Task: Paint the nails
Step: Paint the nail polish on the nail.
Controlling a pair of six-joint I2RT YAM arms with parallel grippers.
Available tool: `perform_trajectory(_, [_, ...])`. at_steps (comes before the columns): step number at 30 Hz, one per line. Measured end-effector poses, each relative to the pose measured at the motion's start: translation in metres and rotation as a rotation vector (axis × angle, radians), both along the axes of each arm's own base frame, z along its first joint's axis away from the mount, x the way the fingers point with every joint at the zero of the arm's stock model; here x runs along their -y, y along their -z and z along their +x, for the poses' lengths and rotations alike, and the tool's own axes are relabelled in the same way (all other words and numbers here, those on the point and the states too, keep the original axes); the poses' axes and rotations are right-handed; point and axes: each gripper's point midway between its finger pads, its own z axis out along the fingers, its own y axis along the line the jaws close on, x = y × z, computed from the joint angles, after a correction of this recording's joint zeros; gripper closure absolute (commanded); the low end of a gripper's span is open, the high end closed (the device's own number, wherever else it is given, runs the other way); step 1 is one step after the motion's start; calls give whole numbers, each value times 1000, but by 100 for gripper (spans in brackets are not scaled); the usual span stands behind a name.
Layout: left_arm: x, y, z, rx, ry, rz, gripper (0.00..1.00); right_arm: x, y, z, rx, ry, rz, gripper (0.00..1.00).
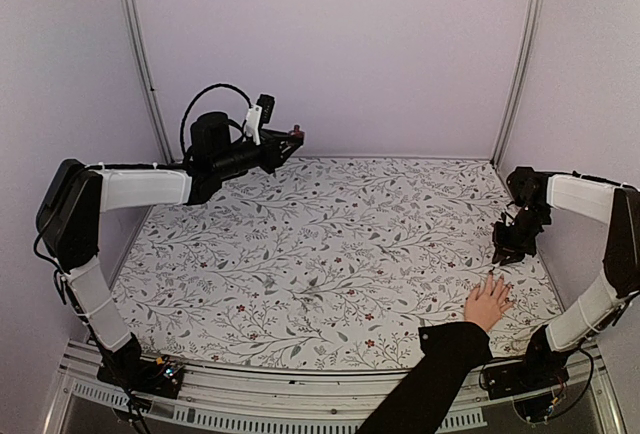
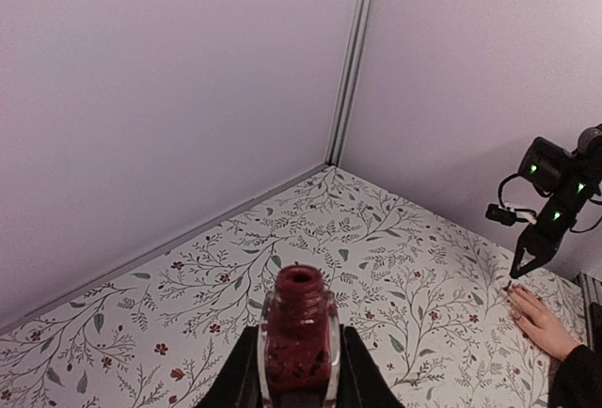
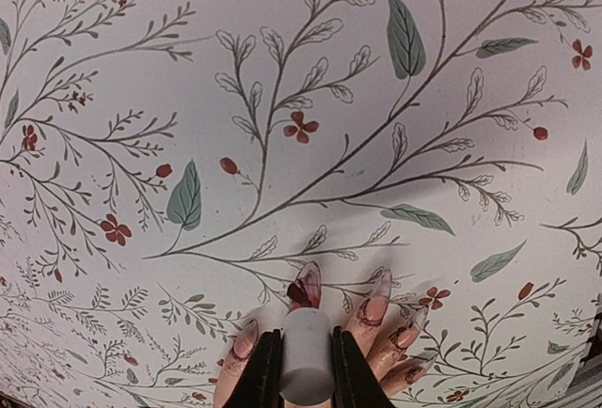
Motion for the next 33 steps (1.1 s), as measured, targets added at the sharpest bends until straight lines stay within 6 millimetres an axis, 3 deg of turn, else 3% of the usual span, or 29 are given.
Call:
perform_trajectory(19, [0, 0, 0, 0, 0, 0, 100, 7, 3, 0, -13, 6, -43, 100])
perform_trajectory(33, [0, 0, 0, 0, 0, 0, 100, 14, -14, 17, 45, 16, -81, 100])
